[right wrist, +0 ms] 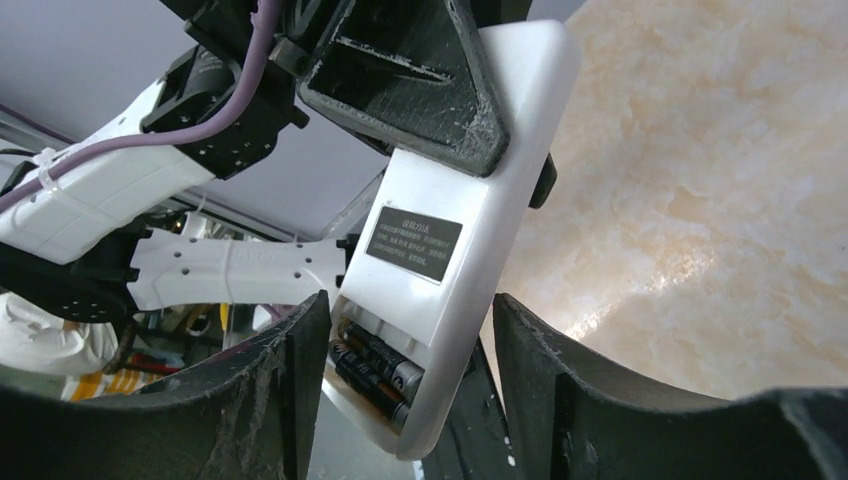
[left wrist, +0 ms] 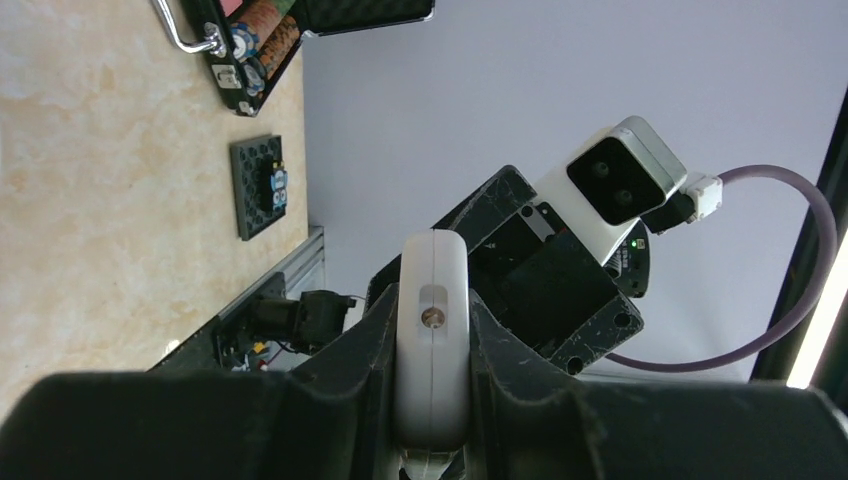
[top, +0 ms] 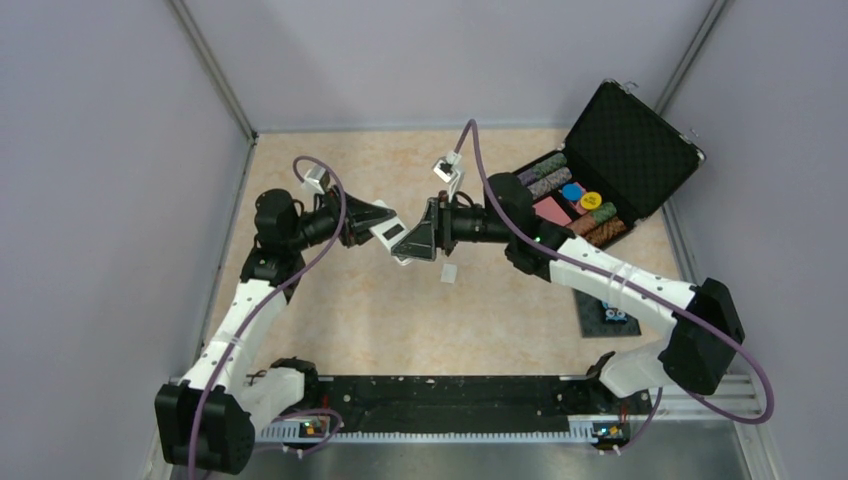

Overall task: Load the batteries into the remote control
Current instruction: Load the battery into the remote control.

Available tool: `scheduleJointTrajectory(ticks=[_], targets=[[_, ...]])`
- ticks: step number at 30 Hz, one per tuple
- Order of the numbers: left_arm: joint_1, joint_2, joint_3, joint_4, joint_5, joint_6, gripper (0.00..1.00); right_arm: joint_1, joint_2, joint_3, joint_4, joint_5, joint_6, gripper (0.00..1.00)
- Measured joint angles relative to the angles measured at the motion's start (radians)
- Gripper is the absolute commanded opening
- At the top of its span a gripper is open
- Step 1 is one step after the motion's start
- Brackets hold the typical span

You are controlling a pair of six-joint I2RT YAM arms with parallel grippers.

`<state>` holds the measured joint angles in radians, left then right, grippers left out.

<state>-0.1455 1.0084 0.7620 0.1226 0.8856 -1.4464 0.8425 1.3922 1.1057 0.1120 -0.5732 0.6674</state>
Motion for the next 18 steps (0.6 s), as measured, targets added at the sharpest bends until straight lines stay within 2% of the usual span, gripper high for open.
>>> scheduleJointTrajectory(ticks=[9, 18], targets=[[-0.005, -0.014, -0.020, 0.057, 0.018, -0.082, 0.00, -0.002, -0.014, -0.013, 0.041, 0.000, 0.031, 0.64], [-0.015, -0.023, -0.020, 0.030, 0.005, -0.059, 0.00, -0.017, -0.023, -0.013, 0.000, -0.019, 0.041, 0.62]])
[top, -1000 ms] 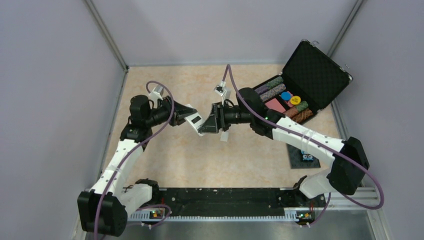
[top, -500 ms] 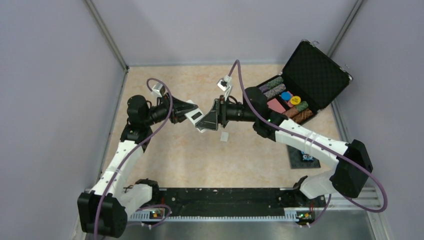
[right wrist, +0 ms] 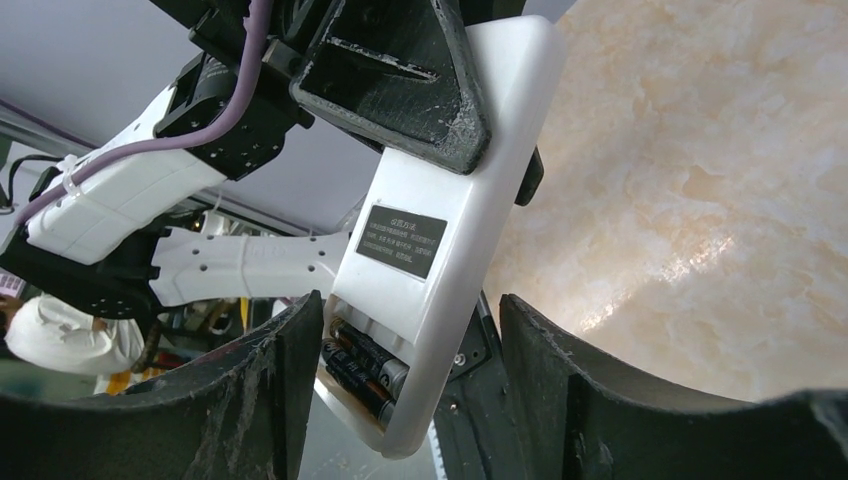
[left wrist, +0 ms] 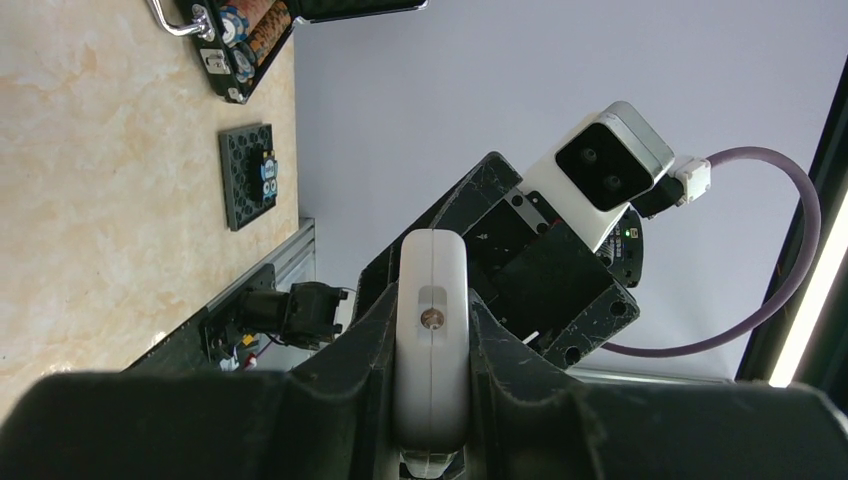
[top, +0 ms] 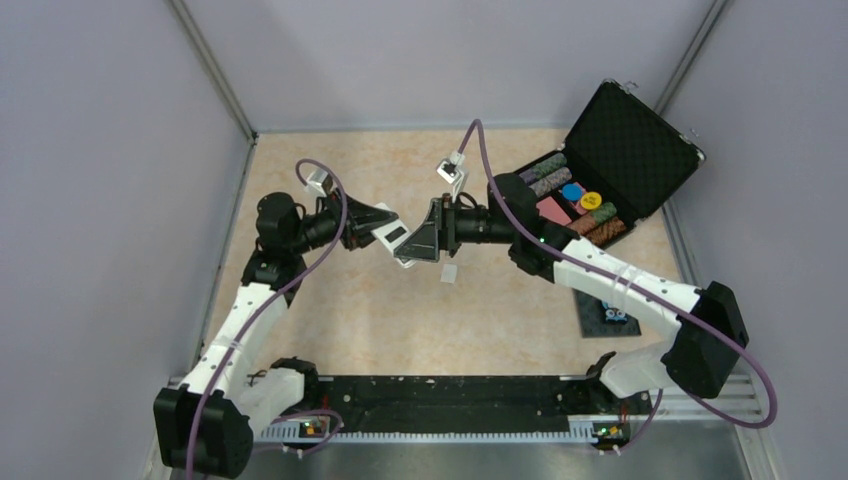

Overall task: Load the batteries into the remote control
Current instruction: Load the battery into the remote control.

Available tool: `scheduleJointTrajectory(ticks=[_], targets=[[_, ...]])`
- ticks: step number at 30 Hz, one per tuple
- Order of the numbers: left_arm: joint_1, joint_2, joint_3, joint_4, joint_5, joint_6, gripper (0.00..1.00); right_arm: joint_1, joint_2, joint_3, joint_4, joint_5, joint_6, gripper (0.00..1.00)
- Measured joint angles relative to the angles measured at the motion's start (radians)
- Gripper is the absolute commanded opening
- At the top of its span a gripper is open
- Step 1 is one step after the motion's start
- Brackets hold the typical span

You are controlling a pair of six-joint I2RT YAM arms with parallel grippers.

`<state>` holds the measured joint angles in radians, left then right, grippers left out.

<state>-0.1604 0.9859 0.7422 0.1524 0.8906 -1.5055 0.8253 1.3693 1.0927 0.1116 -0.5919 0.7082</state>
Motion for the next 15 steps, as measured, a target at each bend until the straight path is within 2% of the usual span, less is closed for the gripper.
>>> scheduleJointTrajectory(ticks=[11, 15], targets=[[-0.004, 0.000, 0.000, -0.006, -0.019, 0.014, 0.00, -0.006, -0.001, 0.000, -0.008, -0.019, -0.001, 0.51], [-0.004, 0.000, -0.002, -0.004, -0.021, 0.013, 0.00, -0.008, -0.002, -0.008, 0.010, -0.025, -0.001, 0.50]])
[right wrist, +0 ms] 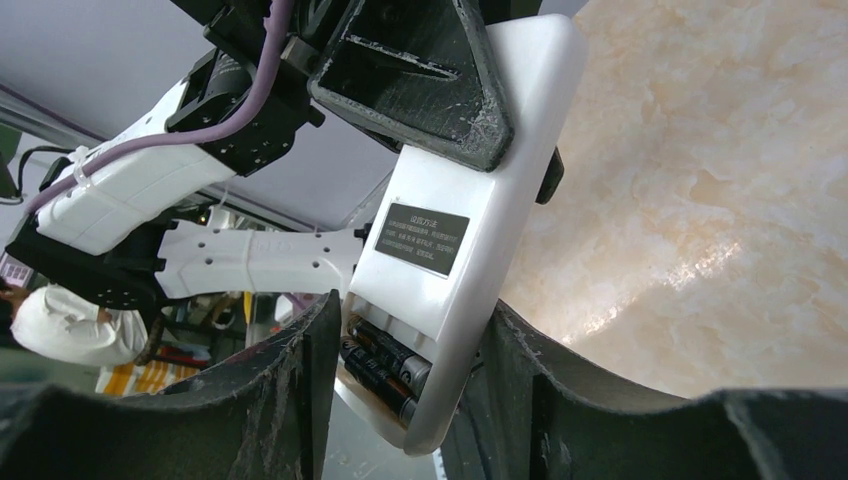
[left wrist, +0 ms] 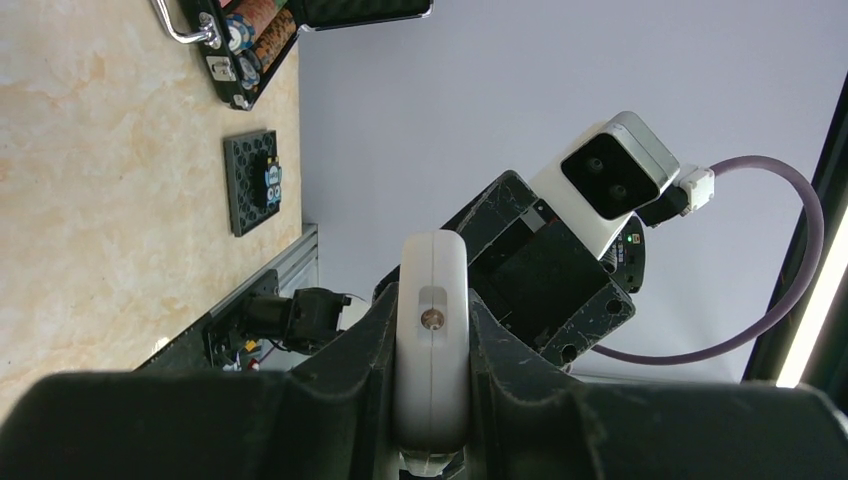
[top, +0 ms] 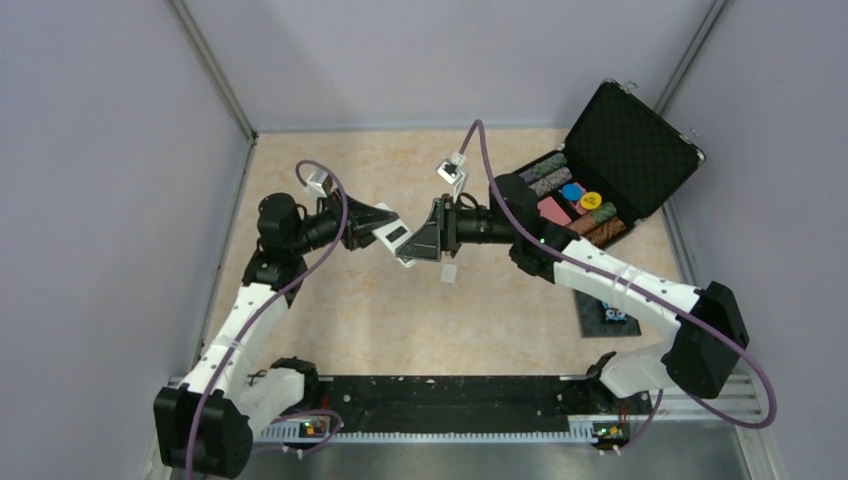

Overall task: Load the batteries into the remote control
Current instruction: Load the battery into the remote control.

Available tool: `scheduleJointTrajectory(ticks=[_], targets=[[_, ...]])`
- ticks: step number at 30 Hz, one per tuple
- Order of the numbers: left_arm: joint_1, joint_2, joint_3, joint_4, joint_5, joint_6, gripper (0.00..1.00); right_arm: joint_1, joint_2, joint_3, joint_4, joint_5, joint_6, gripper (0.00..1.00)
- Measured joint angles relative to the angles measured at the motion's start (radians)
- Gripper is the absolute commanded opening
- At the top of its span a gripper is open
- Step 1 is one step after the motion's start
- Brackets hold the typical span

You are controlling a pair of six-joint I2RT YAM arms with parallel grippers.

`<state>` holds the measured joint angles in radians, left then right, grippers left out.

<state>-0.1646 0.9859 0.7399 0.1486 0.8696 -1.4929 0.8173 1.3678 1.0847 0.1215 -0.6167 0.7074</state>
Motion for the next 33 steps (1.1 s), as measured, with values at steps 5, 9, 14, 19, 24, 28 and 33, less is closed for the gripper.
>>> scheduleJointTrajectory(ticks=[5, 9, 14, 19, 24, 28, 33], targets=[[0.000, 0.000, -0.013, 0.002, 0.002, -0.013, 0.00, -0.004, -0.001, -0.019, 0.020, 0.000, 0.004, 0.74], [-0.001, -0.002, -0.012, -0.005, 0.003, -0.007, 0.00, -0.016, -0.001, -0.039, 0.034, 0.002, 0.050, 0.78], [-0.001, -0.013, 0.024, -0.091, -0.013, 0.063, 0.00, -0.028, 0.007, -0.059, 0.071, -0.021, 0.163, 0.77], [-0.001, -0.022, 0.044, -0.112, -0.027, 0.113, 0.00, -0.036, 0.020, -0.070, 0.128, -0.041, 0.267, 0.76], [-0.001, -0.022, 0.044, -0.128, -0.037, 0.143, 0.00, -0.039, 0.020, -0.094, 0.198, -0.055, 0.355, 0.65], [-0.001, -0.020, 0.044, -0.135, -0.048, 0.158, 0.00, -0.043, 0.020, -0.097, 0.231, -0.072, 0.394, 0.59], [-0.001, -0.005, 0.044, -0.136, -0.047, 0.158, 0.00, -0.048, 0.023, -0.098, 0.239, -0.104, 0.393, 0.58]])
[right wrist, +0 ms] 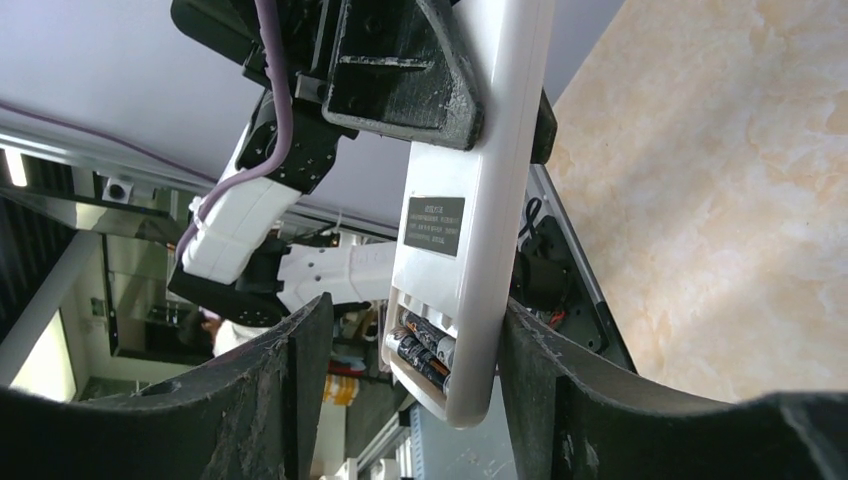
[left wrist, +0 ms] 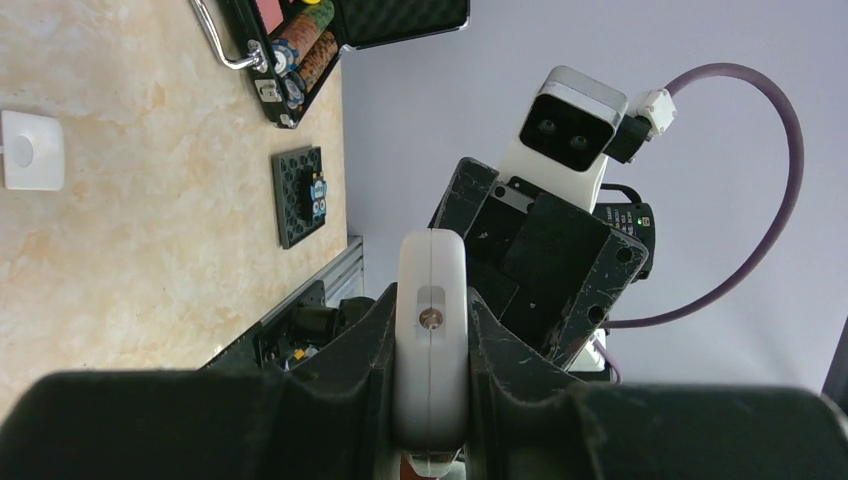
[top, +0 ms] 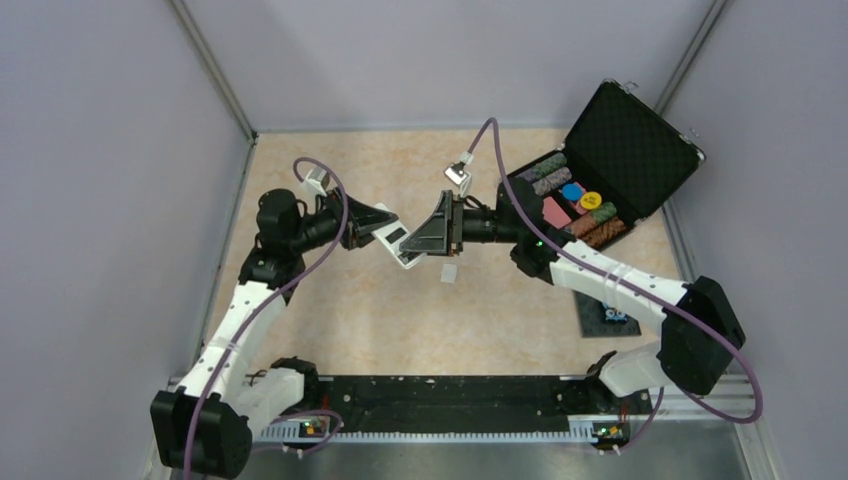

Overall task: Load the batteries into the remote control
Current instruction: Load the battery into the remote control.

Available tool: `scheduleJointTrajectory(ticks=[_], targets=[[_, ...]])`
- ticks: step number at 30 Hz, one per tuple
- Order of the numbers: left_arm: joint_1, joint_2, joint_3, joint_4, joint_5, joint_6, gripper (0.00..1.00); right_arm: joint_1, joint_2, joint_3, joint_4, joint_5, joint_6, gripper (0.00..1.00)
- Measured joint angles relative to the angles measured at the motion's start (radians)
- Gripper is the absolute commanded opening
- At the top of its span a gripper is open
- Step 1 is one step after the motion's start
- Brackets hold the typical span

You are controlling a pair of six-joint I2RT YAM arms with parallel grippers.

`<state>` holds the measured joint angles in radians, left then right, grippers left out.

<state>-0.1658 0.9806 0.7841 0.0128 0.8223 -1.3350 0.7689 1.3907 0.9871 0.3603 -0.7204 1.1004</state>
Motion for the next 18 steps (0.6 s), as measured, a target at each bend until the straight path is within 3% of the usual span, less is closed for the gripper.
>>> scheduleJointTrajectory(ticks=[5, 11, 18], targets=[[-0.001, 0.015, 0.003, 0.000, 0.013, -0.002, 0.00, -0.005, 0.007, 0.000, -0.018, -0.032, -0.034, 0.44], [-0.001, 0.032, 0.014, 0.001, 0.010, -0.001, 0.00, -0.006, 0.026, 0.000, -0.031, -0.078, -0.053, 0.41], [-0.001, 0.032, 0.018, 0.005, 0.018, 0.003, 0.00, -0.013, 0.030, 0.000, -0.037, -0.099, -0.050, 0.25]])
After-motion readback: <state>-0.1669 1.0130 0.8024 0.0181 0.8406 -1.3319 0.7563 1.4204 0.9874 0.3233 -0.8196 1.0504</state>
